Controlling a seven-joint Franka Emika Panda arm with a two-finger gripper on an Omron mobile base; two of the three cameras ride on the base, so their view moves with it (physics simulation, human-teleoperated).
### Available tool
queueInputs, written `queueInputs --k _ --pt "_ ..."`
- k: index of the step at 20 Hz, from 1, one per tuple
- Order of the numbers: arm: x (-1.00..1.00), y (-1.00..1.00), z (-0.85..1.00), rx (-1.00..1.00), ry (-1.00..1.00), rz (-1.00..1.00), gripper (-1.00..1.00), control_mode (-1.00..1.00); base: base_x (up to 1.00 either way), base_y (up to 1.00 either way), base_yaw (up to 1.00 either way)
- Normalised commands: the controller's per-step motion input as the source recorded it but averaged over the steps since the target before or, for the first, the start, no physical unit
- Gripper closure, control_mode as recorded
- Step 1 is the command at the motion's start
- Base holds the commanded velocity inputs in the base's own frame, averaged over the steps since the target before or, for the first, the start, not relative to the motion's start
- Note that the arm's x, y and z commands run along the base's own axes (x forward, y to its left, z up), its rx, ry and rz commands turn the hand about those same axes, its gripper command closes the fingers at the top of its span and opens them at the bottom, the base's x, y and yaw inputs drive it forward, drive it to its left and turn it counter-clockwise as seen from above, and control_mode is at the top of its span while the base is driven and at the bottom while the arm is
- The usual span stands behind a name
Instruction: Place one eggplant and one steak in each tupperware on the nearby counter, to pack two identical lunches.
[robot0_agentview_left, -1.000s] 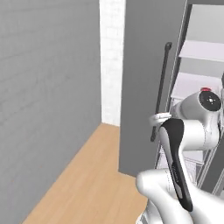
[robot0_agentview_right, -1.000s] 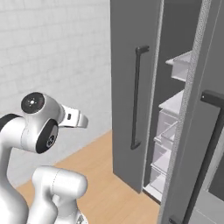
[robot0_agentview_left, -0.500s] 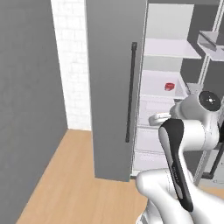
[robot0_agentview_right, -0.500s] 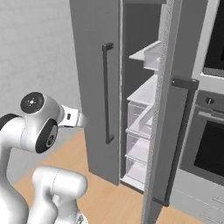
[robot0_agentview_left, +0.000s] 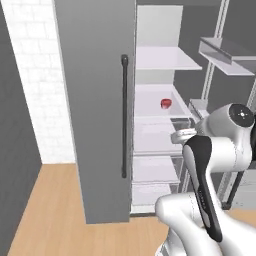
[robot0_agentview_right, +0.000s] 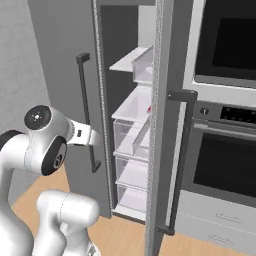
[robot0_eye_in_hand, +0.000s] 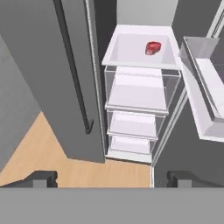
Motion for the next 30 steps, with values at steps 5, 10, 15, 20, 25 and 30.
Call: queueInputs --k 5,10,15,20,25,30 --pt "0.00 0.00 0.00 0.00 0.00 0.00 -1.00 1.00 0.68 0.49 -0.29" --pt "0.00 0.00 0.00 0.00 0.00 0.00 -1.00 1.00 0.48 0.24 -0.29" --pt "0.00 0.00 0.00 0.00 0.00 0.00 -1.00 1.00 0.21 0.00 -0.27" --pt "0.00 0.00 0.00 0.00 0.00 0.00 -1.00 1.00 0.45 0.00 -0.22" --pt "0.00 0.00 0.00 0.00 0.00 0.00 -1.00 1.00 0.51 0.00 -0.21" --pt "0.06 0.00 -0.03 0.00 0.00 -0.02 -1.00 -1.00 0.21 0.00 -0.13"
